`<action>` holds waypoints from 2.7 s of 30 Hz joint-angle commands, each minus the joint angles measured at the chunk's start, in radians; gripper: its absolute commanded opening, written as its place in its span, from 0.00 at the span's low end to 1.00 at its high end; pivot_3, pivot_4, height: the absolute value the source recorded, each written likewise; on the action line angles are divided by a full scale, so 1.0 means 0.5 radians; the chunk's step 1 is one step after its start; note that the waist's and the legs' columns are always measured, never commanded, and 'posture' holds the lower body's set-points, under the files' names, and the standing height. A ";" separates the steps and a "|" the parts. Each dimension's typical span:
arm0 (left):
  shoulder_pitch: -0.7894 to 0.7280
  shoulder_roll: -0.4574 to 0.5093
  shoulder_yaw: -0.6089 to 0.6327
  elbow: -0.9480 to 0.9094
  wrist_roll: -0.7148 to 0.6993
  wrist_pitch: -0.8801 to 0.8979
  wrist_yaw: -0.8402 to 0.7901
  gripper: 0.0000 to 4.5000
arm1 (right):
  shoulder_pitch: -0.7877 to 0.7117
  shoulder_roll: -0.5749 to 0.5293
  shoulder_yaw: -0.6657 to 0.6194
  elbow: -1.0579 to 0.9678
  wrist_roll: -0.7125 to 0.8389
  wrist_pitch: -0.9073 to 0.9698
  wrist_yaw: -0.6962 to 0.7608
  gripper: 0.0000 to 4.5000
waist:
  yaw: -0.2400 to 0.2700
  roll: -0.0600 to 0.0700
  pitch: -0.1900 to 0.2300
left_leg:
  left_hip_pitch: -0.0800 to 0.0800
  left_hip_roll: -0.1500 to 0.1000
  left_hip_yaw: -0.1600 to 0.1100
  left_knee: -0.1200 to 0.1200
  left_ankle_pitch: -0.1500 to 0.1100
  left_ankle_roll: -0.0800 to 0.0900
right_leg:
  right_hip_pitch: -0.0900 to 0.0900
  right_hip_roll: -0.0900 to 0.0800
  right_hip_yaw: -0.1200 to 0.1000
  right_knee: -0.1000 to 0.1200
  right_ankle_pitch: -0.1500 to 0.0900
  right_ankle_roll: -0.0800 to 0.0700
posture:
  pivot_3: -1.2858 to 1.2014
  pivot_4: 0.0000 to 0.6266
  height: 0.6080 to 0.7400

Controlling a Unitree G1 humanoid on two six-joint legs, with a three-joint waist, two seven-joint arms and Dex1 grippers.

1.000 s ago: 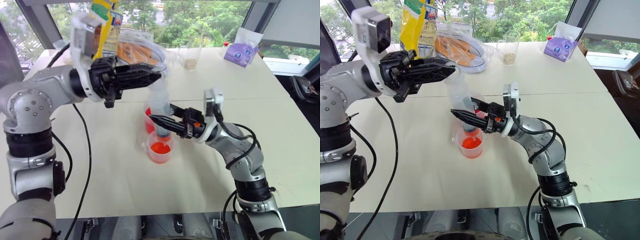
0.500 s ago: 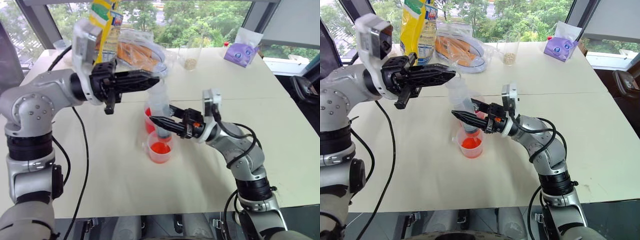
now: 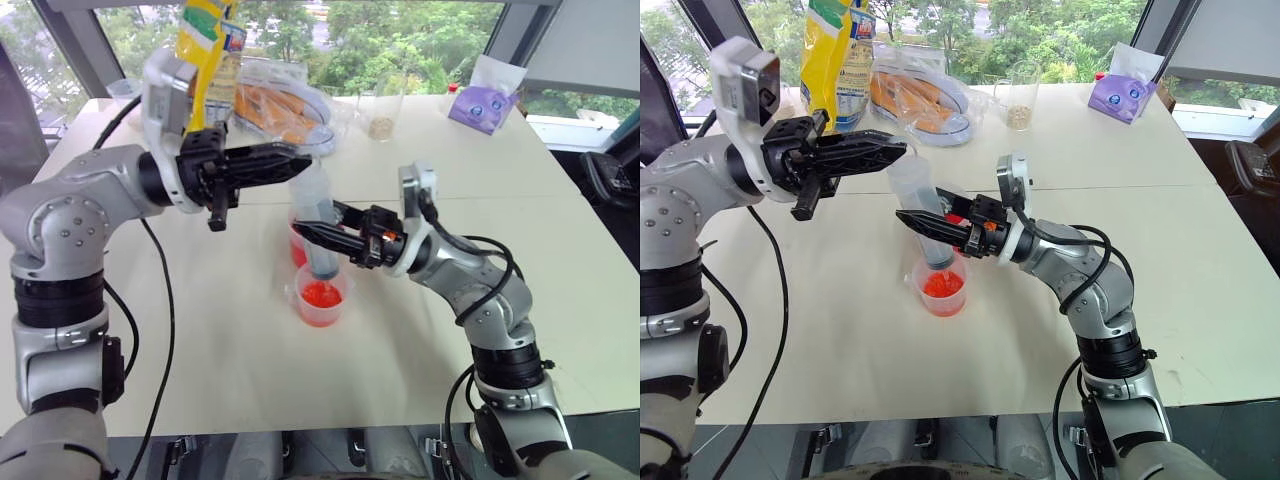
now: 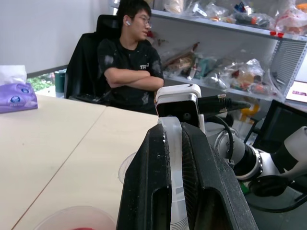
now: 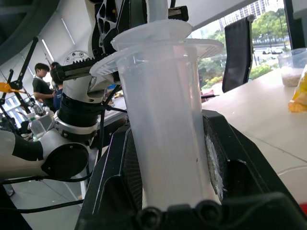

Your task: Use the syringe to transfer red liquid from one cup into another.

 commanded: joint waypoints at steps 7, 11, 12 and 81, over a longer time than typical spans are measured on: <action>0.059 0.027 -0.191 -0.111 0.033 0.070 -0.070 0.01 | -0.169 0.071 -0.194 -0.126 0.164 -0.080 -0.081 0.31 | 0.002 0.000 0.000 | 0.000 0.000 0.000 0.000 0.000 0.000 | 0.000 0.000 0.000 0.000 0.000 0.000 | 0.52 0.24 1.00; -0.013 0.014 -0.141 -0.038 0.012 0.099 -0.018 0.25 | -0.114 0.070 -0.180 -0.132 0.162 -0.069 -0.083 0.31 | 0.003 0.000 0.000 | 0.000 0.000 0.000 0.000 0.000 0.000 | 0.000 0.000 0.000 0.000 0.000 0.000 | 0.52 0.24 1.00; -0.023 0.016 -0.129 -0.029 0.010 0.102 -0.013 0.36 | -0.099 0.071 -0.179 -0.137 0.168 -0.056 -0.086 0.31 | 0.002 0.000 0.000 | -0.001 0.000 0.000 0.000 0.000 0.000 | 0.000 0.000 0.000 0.000 0.000 0.000 | 0.52 0.24 1.00; 0.882 0.505 0.343 -0.501 -0.017 -0.114 0.051 1.00 | -0.436 -1.509 -0.246 0.040 -0.013 1.069 0.032 0.99 | -0.003 0.000 0.002 | -0.005 0.004 0.001 -0.005 -0.003 0.005 | -0.005 0.004 0.001 -0.010 -0.001 -0.001 | 0.52 0.24 1.00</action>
